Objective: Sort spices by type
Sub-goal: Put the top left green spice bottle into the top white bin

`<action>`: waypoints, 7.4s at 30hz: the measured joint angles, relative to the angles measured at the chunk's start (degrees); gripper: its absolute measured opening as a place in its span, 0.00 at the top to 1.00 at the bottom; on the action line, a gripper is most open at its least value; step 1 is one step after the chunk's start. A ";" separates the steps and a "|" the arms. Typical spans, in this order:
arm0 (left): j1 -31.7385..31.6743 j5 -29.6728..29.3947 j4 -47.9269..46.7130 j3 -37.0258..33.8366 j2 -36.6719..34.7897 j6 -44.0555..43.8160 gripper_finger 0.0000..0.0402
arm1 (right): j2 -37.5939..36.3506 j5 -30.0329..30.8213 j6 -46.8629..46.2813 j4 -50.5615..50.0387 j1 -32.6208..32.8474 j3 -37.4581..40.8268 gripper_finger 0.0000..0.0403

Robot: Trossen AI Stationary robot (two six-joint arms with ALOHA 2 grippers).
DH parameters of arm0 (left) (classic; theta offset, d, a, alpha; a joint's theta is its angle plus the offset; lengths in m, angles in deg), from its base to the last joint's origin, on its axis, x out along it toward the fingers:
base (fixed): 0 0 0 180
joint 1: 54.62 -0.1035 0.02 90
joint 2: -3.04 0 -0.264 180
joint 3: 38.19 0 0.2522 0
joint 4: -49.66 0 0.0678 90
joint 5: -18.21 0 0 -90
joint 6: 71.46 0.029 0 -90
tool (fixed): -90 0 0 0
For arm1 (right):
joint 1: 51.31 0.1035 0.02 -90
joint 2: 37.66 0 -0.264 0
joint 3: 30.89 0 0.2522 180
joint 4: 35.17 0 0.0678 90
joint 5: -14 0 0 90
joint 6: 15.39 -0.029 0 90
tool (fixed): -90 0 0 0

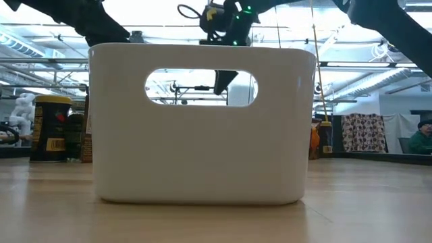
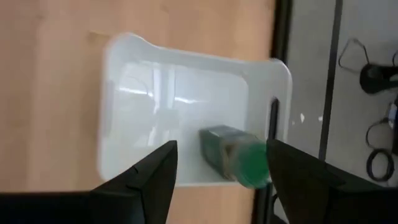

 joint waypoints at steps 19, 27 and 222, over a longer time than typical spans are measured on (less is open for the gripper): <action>-0.02 -9.19 -23.36 9.16 0.72 -20.20 0.50 | 2.76 -24.23 -6.69 39.15 8.56 0.02 0.43; 0.15 -6.34 -41.13 14.81 3.86 -24.16 0.50 | 9.87 -25.09 -15.90 56.82 11.49 0.08 0.43; 7.48 7.45 -23.28 48.02 78.73 27.41 0.47 | -47.49 -29.51 -27.37 41.18 -10.90 65.34 0.43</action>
